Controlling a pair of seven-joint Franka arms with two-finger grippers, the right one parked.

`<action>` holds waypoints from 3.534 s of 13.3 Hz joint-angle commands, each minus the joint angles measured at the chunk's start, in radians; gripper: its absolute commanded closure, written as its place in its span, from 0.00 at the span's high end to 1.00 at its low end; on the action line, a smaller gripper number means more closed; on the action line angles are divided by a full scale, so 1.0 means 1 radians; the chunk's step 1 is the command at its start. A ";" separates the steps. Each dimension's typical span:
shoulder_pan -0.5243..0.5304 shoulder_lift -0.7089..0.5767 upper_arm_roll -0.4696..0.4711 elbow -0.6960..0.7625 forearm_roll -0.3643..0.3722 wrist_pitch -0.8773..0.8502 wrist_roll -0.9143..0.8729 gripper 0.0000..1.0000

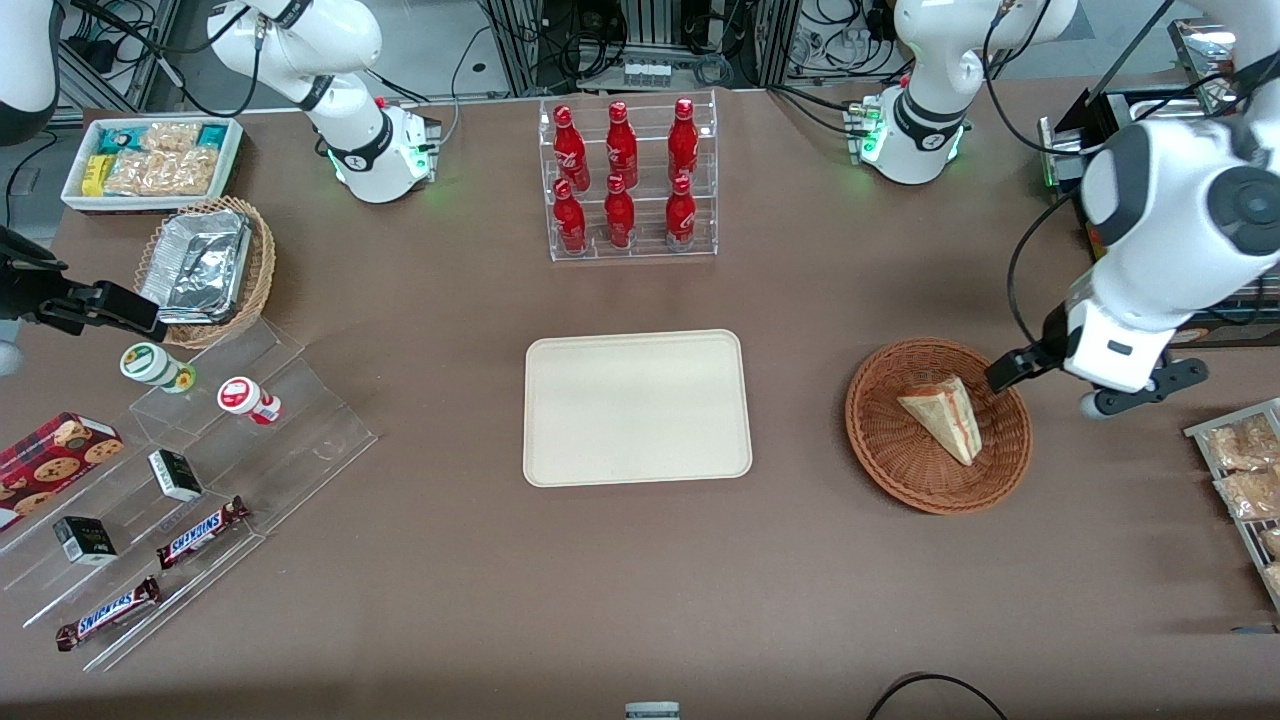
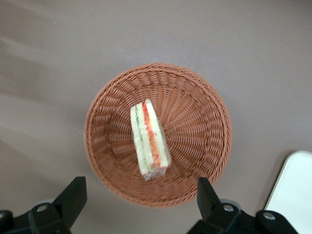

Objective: Place sandwich from basket to tray
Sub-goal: 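Move the left gripper over the wrapped sandwich in the wicker basket, then lower the left gripper and close it on the sandwich, then lift the sandwich and carry it with the left gripper to the tray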

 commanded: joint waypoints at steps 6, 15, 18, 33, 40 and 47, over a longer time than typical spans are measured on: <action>-0.033 0.060 0.004 -0.180 0.003 0.236 -0.157 1.00; -0.033 0.160 0.004 -0.216 0.003 0.368 -0.159 1.00; -0.033 0.189 0.005 -0.227 0.003 0.408 -0.159 1.00; -0.106 0.135 0.004 0.073 0.031 -0.001 -0.145 0.00; -0.397 0.218 0.002 0.268 0.025 -0.086 -0.145 0.00; -0.609 0.495 0.002 0.513 0.017 -0.083 -0.160 0.00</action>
